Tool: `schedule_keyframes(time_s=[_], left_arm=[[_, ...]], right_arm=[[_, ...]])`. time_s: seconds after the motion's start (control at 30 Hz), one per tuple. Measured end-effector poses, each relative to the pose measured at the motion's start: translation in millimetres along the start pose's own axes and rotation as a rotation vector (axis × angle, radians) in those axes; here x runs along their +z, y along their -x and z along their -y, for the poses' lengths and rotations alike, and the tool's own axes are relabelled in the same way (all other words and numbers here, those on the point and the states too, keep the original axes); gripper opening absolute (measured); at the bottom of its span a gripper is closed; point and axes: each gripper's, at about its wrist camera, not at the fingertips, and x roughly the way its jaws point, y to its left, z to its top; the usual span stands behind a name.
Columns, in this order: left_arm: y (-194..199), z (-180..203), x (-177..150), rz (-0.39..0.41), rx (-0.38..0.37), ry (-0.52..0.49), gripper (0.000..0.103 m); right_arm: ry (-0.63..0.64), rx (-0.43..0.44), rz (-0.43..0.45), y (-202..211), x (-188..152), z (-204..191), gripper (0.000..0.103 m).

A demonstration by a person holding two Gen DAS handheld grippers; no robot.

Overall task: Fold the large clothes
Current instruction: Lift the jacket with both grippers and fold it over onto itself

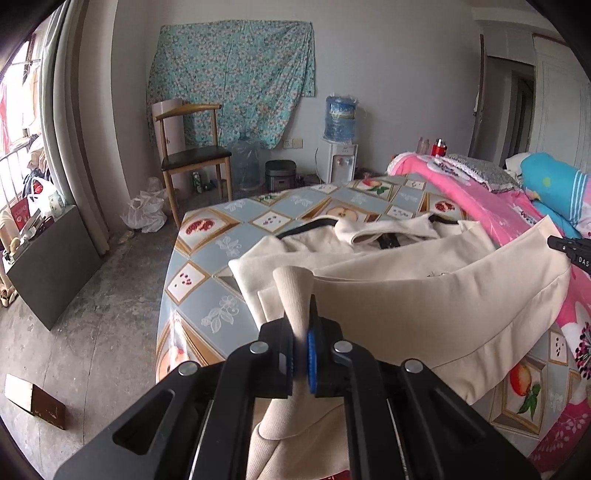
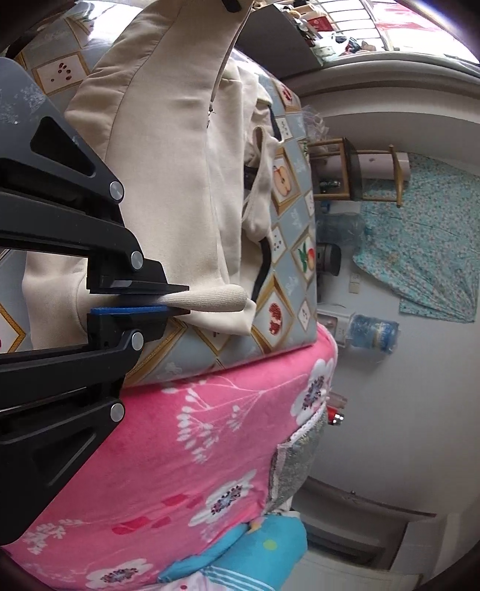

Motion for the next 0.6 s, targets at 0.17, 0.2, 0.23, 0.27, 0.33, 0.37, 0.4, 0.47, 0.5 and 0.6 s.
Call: schedule_keyframes(time_s=[0.17,0.2,0.23,0.27,0.33,0.37,0.4,0.47,0.5,0.6], left_arm=[[0,-7,45,0.084,-0.025,-0.008,0.005],[-5,-9,53,0.090,-0.022,-0.013,0.005],[-12,-11,65,0.097,-0.018,-0.021,0.005],[-21,-14,75,0.100,-0.016,-0.026,0.005],[-41,-20,96,0.099,-0.012,-0.030,0.005],[-54,-23,108,0.097,-0.008,-0.036,0.005],[-67,-25,119,0.092,-0.003,-0.048,0.005],[-95,-28,138,0.064,0.004,-0.070,0.005],[-112,-29,145,0.043,0.014,-0.078,0.005],[-175,-31,152,-0.069,0.046,-0.098,0.005]], right_arm=[[-0.037,0.013,0.061,-6,37,15,0.004],[-0.040,0.017,0.072,-12,48,17,0.004],[-0.040,0.022,0.081,-18,58,19,0.004],[-0.041,0.026,0.089,-25,69,20,0.004],[-0.045,0.034,0.096,-45,94,23,0.004],[-0.047,0.036,0.094,-57,105,24,0.004],[-0.044,0.035,0.090,-71,116,24,0.004],[-0.035,0.019,0.069,-104,136,21,0.004],[-0.032,0.018,0.051,-123,144,19,0.004],[-0.025,0.009,-0.035,-185,152,12,0.004]])
